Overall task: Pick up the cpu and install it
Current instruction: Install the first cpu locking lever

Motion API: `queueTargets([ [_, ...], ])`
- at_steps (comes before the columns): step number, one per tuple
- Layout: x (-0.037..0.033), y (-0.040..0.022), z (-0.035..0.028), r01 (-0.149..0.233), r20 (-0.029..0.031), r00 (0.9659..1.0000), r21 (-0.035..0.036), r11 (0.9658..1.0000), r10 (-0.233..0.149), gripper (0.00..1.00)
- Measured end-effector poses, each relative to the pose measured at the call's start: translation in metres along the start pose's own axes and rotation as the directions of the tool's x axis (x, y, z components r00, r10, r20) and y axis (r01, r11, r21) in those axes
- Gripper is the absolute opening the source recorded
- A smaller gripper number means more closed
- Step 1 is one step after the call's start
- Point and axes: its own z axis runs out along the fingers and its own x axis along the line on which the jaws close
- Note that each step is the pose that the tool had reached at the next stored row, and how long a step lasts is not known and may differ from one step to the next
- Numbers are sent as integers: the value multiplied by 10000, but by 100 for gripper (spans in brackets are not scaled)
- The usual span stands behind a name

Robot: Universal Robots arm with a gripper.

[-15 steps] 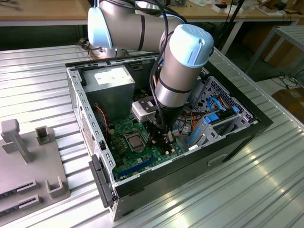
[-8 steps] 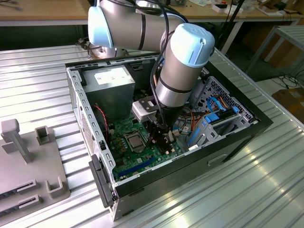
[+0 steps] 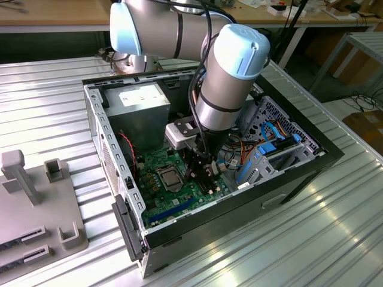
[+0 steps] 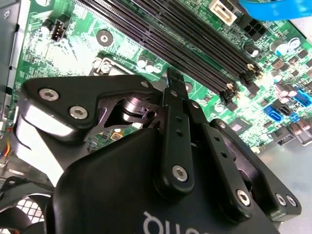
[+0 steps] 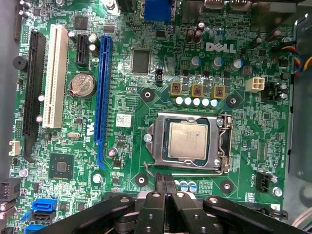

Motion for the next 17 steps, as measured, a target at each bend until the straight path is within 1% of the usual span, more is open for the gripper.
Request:
queueTargets([
  [3, -10, 38, 3, 2, 0, 10000, 0, 10000, -2, 11],
  [10, -31, 107, 8, 33, -2, 10000, 2, 10000, -33, 11],
  [12, -37, 155, 10, 79, -8, 10000, 3, 10000, -79, 11],
  [17, -13, 165, 13, 184, -17, 9998, 9, 9998, -184, 11],
])
